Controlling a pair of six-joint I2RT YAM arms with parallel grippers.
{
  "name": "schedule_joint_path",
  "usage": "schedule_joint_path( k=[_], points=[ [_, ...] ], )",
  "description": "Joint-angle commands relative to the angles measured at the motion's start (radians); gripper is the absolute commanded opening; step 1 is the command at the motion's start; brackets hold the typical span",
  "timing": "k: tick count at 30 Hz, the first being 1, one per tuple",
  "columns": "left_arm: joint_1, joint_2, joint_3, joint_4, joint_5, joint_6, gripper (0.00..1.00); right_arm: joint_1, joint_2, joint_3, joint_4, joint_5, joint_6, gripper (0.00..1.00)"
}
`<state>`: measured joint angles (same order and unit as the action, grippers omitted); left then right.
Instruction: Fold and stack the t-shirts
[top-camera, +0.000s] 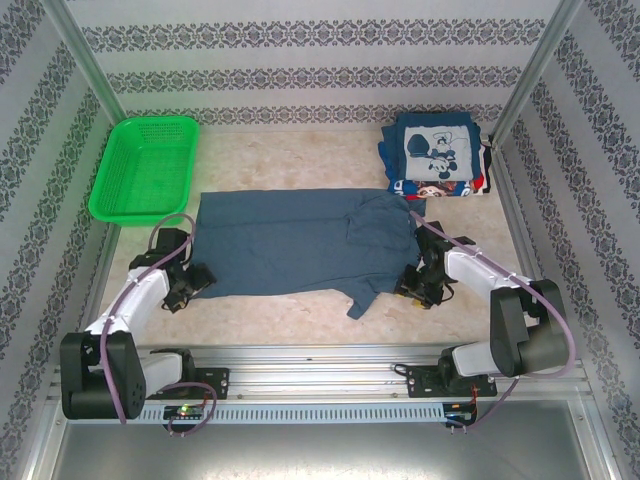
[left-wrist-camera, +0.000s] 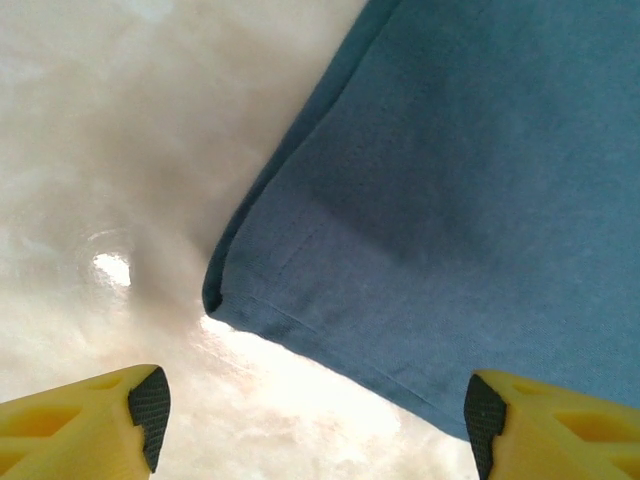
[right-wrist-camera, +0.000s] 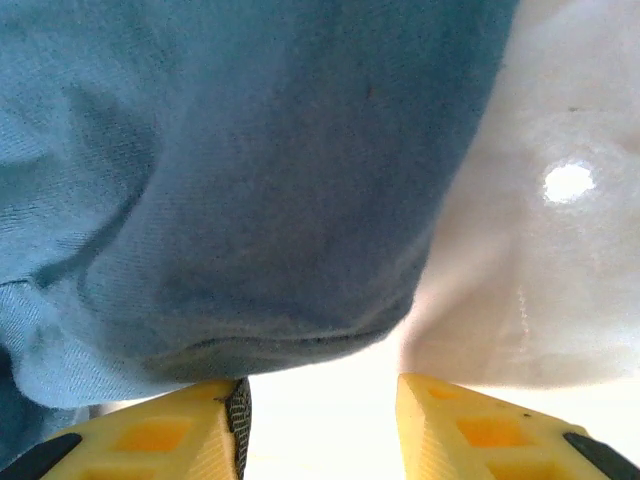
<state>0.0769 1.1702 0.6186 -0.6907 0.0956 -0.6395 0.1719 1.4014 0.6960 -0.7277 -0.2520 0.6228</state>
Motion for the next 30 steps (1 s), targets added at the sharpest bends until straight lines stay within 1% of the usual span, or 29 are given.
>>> schedule_joint_path(
  k=[1, 5, 8, 10, 14, 21, 25, 27, 30],
  points=[
    [0.028, 0.004, -0.030, 0.042, 0.003, 0.031, 0.75, -0.012, -0.009, -0.014, 0.020, 0.030, 0.012, 0.44],
    [0.061, 0.020, -0.038, 0.043, -0.014, 0.035, 0.72, -0.013, 0.005, -0.002, 0.025, 0.017, 0.012, 0.46],
    [0.085, 0.044, -0.050, 0.095, -0.002, 0.036, 0.68, -0.013, 0.010, 0.009, 0.022, 0.016, 0.008, 0.46],
    [0.099, 0.082, -0.046, 0.136, 0.018, 0.032, 0.63, -0.012, 0.011, 0.016, 0.018, 0.016, 0.007, 0.46],
    [0.121, 0.137, -0.038, 0.195, 0.030, 0.032, 0.59, -0.013, 0.009, 0.020, 0.014, 0.017, 0.002, 0.46],
    [0.146, 0.215, -0.008, 0.291, 0.098, 0.030, 0.45, -0.013, 0.007, 0.002, 0.026, 0.023, 0.009, 0.46],
    [0.147, 0.238, 0.012, 0.301, 0.129, 0.035, 0.35, -0.013, 0.027, 0.006, 0.038, 0.030, 0.008, 0.46],
    [0.149, 0.233, 0.021, 0.300, 0.148, 0.038, 0.32, -0.013, 0.038, 0.012, 0.043, 0.027, 0.009, 0.46],
    [0.149, 0.239, 0.035, 0.295, 0.168, 0.047, 0.26, -0.011, 0.052, 0.022, 0.049, 0.026, 0.011, 0.46]
  ],
)
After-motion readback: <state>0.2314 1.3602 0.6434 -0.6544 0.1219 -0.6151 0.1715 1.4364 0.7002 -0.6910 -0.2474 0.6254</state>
